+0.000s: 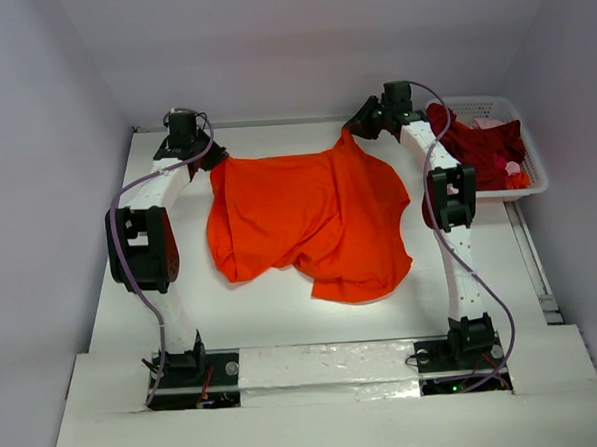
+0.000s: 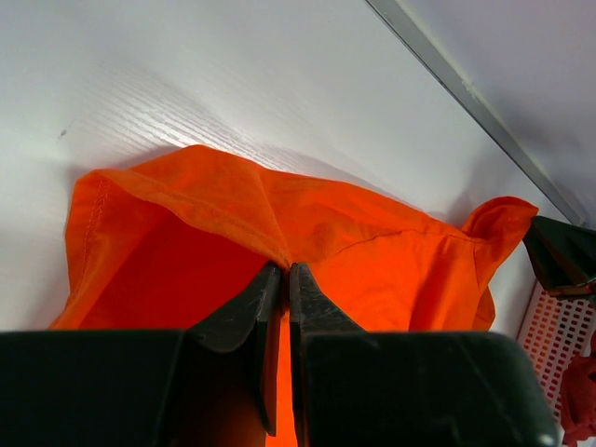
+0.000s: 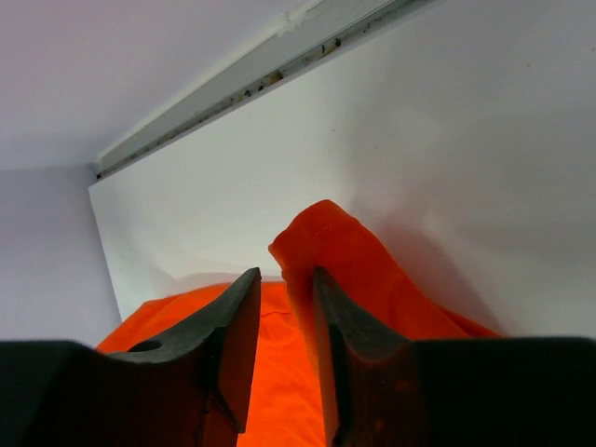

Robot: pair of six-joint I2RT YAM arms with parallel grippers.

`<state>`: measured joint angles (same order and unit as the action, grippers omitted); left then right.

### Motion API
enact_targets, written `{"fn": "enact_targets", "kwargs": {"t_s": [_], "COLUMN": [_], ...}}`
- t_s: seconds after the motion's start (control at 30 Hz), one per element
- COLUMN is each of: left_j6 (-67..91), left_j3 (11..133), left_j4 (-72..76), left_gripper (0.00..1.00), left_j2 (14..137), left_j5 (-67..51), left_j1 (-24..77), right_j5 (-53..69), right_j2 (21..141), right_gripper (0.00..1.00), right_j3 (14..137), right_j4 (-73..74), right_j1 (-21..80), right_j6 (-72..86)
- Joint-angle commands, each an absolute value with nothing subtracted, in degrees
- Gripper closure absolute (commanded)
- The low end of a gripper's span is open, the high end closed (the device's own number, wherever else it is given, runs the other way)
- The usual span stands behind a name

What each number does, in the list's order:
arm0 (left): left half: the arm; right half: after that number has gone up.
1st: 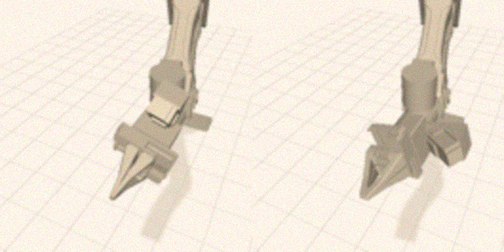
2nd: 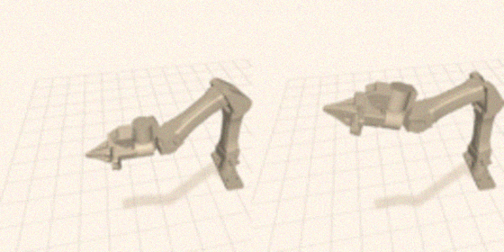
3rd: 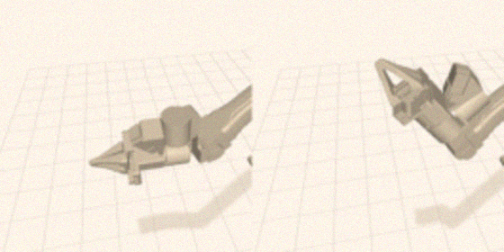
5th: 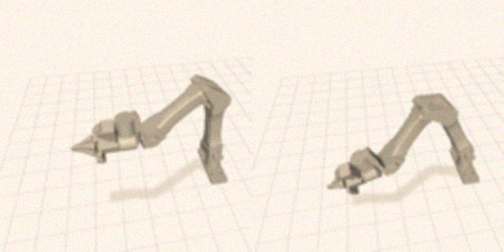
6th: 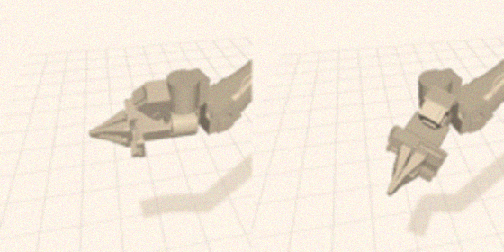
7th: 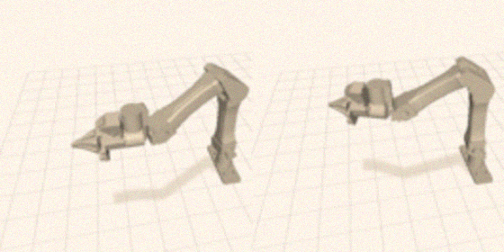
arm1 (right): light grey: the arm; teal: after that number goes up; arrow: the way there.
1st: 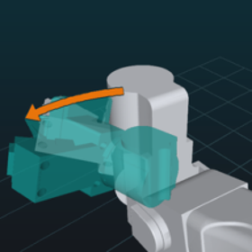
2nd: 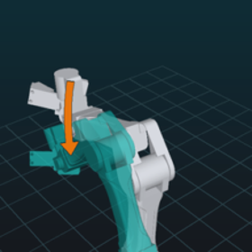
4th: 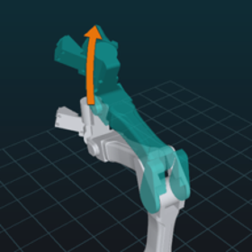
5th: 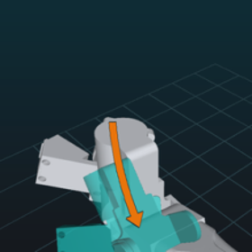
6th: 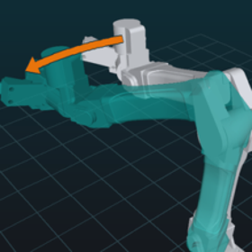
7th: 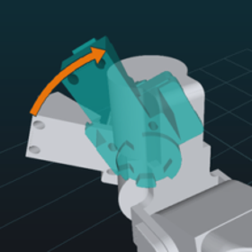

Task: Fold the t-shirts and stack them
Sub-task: Flatten out the tshirt

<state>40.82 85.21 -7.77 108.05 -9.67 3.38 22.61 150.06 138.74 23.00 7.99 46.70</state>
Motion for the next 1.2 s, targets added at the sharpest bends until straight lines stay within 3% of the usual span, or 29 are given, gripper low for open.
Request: {"fn": "enact_targets", "kwargs": {"t_s": [0.0, 0.1, 0.17, 0.2, 0.73, 1.17], "left_j6": [40.9, 40.9, 40.9, 40.9, 41.0, 41.0], "left_j3": [85.3, 85.4, 85.4, 85.5, 86.1, 89.6], "left_j4": [-6.9, -6.9, -6.9, -6.9, -6.9, -9.3], "left_gripper": [1.0, 1.0, 1.0, 1.0, 1.0, 1.0], "left_j2": [104.1, 103.8, 103.8, 103.8, 104.3, 102.3], "left_j5": [-10.2, -10.2, -10.2, -10.3, -10.5, -9.2], "left_j1": [3.2, 2.6, 2.6, 2.6, 2.6, 1.5], "right_j5": [24.2, 23.9, 23.5, 23.3, 22.4, 18.5], "right_j2": [151.8, 151.7, 151.7, 151.7, 149.9, 131.9], "right_gripper": [0.68, 0.77, 0.95, 0.98, 1.0, 1.0], "right_j3": [139.7, 139.6, 139.6, 139.7, 139.6, 135.2], "right_j4": [20.7, 20.9, 21.0, 21.3, 22.5, 29.5], "right_j1": [8.4, 8.4, 8.4, 8.4, 8.4, 5.8], "right_j6": [47.4, 47.2, 47.1, 47.0, 45.6, 34.5]}}
